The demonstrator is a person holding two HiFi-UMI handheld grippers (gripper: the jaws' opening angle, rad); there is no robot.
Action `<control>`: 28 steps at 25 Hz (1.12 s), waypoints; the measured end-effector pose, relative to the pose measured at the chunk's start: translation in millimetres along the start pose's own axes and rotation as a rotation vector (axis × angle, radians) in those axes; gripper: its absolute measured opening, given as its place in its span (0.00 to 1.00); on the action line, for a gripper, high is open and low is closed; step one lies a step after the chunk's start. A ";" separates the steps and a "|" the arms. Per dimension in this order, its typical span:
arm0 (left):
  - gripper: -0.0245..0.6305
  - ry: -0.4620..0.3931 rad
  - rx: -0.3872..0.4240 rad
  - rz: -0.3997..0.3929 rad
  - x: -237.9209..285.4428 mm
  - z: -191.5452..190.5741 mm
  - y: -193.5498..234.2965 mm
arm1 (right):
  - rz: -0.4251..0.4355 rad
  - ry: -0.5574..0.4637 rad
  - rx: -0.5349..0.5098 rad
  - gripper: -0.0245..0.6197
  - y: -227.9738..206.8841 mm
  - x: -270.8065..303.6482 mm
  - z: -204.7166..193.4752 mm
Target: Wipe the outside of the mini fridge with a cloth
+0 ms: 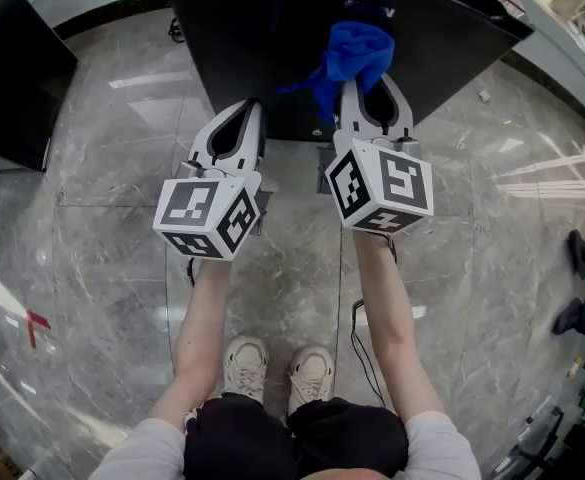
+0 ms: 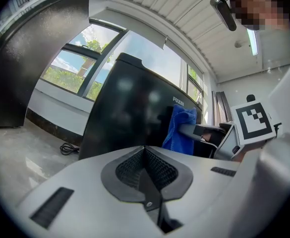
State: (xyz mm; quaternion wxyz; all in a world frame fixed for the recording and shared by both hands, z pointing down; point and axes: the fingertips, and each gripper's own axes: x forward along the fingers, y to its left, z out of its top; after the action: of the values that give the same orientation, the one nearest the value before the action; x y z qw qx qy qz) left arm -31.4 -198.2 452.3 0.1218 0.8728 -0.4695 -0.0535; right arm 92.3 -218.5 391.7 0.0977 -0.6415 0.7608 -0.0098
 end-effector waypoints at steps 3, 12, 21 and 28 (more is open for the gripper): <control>0.04 0.011 0.003 -0.037 13.3 -6.5 -20.5 | -0.046 0.001 -0.005 0.16 -30.1 -8.1 3.4; 0.04 0.037 -0.018 -0.105 43.1 -31.2 -60.8 | -0.189 0.016 -0.065 0.16 -118.6 -31.1 9.4; 0.04 0.073 -0.023 -0.137 60.0 -54.6 -78.0 | -0.271 0.017 -0.103 0.16 -168.3 -39.3 18.0; 0.04 0.056 -0.005 -0.119 57.9 -43.6 -69.4 | -0.299 0.002 -0.098 0.16 -180.0 -42.9 19.5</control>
State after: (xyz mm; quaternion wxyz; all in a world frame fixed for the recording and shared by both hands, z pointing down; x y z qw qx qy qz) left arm 65.7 -202.6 477.4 0.1339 0.9000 -0.4132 -0.0374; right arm 277.6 -206.1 403.7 0.0628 -0.7517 0.6564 0.0123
